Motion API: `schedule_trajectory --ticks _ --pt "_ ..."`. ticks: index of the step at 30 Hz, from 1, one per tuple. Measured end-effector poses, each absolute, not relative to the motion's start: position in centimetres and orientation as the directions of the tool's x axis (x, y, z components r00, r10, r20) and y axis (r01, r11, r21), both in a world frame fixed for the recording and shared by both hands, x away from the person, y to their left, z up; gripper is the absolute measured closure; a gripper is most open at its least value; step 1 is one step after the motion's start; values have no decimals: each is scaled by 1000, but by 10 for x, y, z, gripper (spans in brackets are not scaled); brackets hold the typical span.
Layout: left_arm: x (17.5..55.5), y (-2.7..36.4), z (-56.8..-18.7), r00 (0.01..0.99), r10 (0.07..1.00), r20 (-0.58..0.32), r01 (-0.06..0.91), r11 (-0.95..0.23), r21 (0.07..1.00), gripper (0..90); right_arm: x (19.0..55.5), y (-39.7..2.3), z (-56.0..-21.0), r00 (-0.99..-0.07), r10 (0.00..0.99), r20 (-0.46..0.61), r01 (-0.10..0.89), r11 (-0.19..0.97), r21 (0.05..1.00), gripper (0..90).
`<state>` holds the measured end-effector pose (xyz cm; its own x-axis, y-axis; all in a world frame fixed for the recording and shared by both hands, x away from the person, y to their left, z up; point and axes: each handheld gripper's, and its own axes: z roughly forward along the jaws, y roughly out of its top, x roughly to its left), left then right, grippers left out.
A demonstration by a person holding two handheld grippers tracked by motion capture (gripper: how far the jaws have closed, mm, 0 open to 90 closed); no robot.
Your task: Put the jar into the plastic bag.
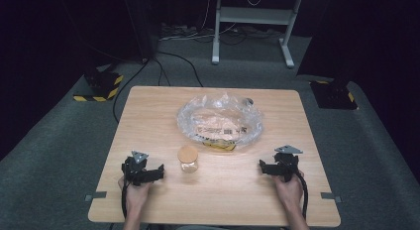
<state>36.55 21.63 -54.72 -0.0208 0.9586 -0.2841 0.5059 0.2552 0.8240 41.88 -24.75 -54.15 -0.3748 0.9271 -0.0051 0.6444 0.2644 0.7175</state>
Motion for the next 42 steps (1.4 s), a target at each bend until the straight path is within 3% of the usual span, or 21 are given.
schedule_trajectory --ticks 27,42 --pt "324 191 -520 185 916 -357 503 224 835 40 419 -248 -541 -375 927 -5 644 265 718 54" --pt "330 160 -513 266 887 -378 499 208 841 53 418 -248 -542 -377 926 -7 643 268 718 54"
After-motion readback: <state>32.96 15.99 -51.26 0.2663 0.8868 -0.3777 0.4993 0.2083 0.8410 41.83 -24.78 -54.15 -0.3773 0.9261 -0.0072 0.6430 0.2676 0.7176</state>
